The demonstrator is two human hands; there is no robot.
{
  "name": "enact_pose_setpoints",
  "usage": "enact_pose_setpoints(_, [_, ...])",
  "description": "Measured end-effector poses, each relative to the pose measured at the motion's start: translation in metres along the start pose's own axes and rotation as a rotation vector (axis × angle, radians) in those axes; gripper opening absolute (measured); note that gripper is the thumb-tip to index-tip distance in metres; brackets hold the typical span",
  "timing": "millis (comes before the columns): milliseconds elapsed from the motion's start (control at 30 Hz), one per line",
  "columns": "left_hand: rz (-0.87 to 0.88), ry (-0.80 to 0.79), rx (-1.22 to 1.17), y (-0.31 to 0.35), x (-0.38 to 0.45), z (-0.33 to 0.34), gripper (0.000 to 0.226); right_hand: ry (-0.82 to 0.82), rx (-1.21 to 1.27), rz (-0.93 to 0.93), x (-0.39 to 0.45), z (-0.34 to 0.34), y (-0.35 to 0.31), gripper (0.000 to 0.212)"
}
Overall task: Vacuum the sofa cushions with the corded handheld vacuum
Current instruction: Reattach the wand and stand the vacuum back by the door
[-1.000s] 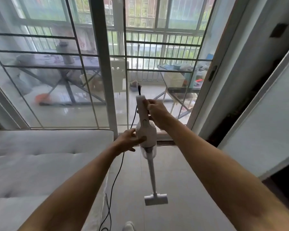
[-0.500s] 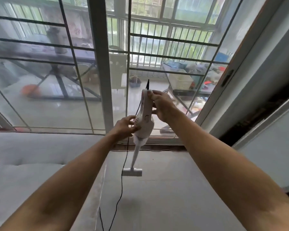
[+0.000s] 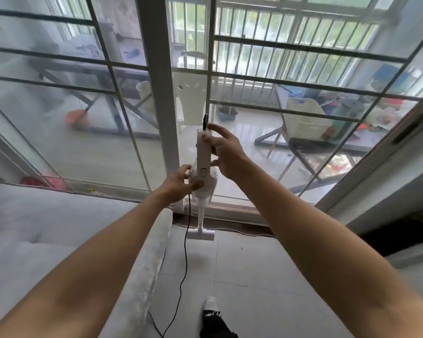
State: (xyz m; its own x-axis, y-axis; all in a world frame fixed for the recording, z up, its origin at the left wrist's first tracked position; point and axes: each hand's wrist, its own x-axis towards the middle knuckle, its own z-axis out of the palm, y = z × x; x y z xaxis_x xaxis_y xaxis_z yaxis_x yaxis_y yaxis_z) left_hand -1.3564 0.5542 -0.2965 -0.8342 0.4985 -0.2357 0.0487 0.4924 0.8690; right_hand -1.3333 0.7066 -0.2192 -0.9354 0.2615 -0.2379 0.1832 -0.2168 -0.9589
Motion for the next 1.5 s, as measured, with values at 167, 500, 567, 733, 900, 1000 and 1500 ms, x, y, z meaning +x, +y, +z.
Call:
enact_pose_setpoints(167, [-0.019, 0.066, 0.032, -0.006, 0.053, -0.005, 0.057, -0.041, 0.022, 0.036, 0.06, -0.01, 0.002, 0.035])
enact_pose_setpoints(500, [-0.082, 0.025, 0.057, -0.019, 0.145, -0.003, 0.055, 0.018, 0.081, 0.083, 0.144, -0.033, 0.018, 0.032])
enact_pose_setpoints(567, [-0.1, 0.013, 0.047, -0.024, 0.156, -0.005, 0.055, 0.019, 0.082, 0.094, 0.156, -0.033, 0.023, 0.034])
enact_pose_setpoints(733, [-0.137, 0.0, 0.026, -0.034, 0.182, -0.014, 0.057, 0.016, 0.061, 0.112, 0.184, -0.025, 0.026, 0.039])
enact_pose_setpoints(900, [-0.155, -0.03, 0.048, -0.044, 0.204, -0.023, 0.057, 0.032, 0.039, 0.118, 0.206, -0.019, 0.03, 0.035])
enact_pose_setpoints(1000, [-0.162, -0.035, 0.108, -0.051, 0.214, -0.025, 0.061, 0.031, 0.022, 0.136, 0.218, -0.016, 0.036, 0.035])
enact_pose_setpoints(1500, [-0.148, 0.052, 0.112, -0.035, 0.282, -0.04, 0.057, 0.186, -0.168, 0.235, 0.296, -0.007, 0.012, 0.034])
